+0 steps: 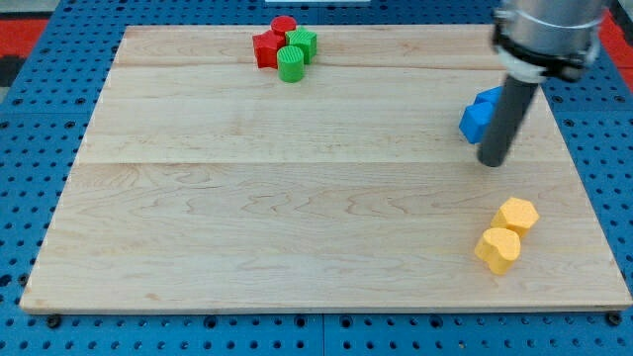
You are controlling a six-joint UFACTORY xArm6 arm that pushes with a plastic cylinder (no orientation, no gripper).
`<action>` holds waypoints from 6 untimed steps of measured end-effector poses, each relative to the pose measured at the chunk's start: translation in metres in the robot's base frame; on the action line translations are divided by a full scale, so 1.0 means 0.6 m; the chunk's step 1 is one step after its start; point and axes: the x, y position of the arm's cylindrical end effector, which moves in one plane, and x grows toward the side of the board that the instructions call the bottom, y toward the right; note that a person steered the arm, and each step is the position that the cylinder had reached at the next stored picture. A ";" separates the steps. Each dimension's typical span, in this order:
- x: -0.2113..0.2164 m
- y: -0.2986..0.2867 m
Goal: Move the blue cube left to the blue triangle
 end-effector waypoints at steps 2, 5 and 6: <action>-0.133 -0.018; -0.033 0.006; -0.033 0.052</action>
